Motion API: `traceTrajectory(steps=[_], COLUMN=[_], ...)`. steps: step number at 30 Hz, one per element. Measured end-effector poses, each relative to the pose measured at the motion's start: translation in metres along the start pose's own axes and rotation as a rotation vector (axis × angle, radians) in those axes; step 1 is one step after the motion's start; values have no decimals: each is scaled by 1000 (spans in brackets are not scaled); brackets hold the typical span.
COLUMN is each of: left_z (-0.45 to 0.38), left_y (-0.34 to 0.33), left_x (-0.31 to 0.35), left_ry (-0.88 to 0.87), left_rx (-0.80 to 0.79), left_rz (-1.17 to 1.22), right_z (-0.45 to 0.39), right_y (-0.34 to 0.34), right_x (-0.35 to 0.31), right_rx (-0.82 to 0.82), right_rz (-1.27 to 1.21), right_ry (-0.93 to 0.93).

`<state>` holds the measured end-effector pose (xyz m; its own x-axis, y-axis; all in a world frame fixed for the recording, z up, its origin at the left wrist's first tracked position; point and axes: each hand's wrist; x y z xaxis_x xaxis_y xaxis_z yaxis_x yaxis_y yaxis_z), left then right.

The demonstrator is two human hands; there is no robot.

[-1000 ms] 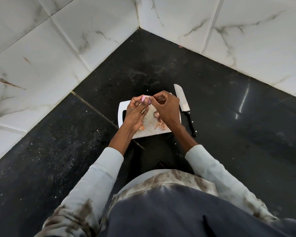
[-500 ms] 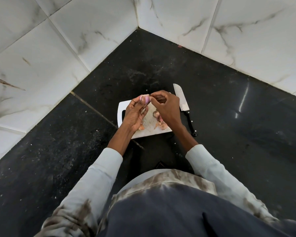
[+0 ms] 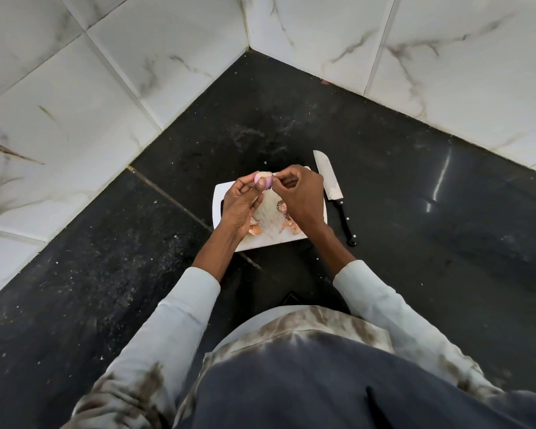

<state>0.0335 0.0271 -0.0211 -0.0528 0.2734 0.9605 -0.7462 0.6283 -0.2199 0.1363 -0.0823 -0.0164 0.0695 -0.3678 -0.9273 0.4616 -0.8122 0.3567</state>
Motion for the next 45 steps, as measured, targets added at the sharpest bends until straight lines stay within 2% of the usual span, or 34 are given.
traceTrajectory(steps=[15, 21, 28, 45], left_z=[-2, -2, -3, -8], left_y=[-2, -3, 3, -2], left_x=[-2, -4, -6, -18], left_ry=[53, 36, -74, 13], left_rx=[-39, -20, -11, 14], left_rz=[11, -24, -50, 75], right_z=[-11, -6, 1, -2], right_y=[2, 3, 2, 0], right_x=[4, -1, -6, 1], right_rx=[-17, -25, -20, 77], right_rz=[-17, 8, 14, -26], right_ry=[-99, 3, 1, -32])
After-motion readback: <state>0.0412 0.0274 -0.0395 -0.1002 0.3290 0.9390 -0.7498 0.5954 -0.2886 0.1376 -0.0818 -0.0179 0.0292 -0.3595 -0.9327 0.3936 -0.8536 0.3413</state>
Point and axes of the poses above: each hand's wrist, its own z-axis away from the middle knuckle, its own y-axis out of the back of the hand, x = y × z, and after that the axes turned 14 degrees about -y, right-handed
